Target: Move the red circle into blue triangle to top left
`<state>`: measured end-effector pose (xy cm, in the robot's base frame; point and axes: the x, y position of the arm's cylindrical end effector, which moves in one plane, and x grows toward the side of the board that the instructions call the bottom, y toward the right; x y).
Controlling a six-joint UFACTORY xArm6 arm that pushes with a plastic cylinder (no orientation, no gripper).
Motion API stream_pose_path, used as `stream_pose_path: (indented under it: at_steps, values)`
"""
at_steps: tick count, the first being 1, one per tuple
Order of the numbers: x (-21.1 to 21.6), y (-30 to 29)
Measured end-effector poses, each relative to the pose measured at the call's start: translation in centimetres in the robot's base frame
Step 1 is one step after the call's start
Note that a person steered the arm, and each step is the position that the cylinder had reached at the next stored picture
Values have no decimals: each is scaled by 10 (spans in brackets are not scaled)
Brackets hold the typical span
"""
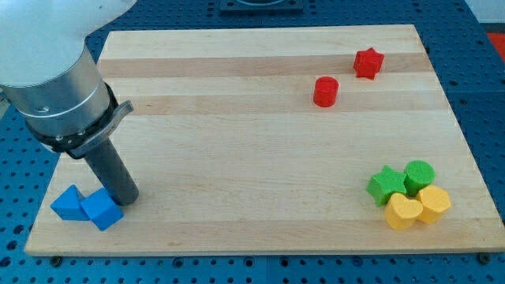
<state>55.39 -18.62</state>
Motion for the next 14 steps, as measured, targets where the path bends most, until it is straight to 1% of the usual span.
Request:
stream_pose_path:
  at_steps: [1,2,4,5,6,7,8,10,12,13,14]
  values:
    - [-18,33]
    - [-56,115]
    - [-123,336]
    - [-161,419]
    - [-185,421]
    - [-185,380]
    - [-185,316]
    - [-185,158]
    - [-182,-17]
    - [-177,-39]
    - [-208,-4]
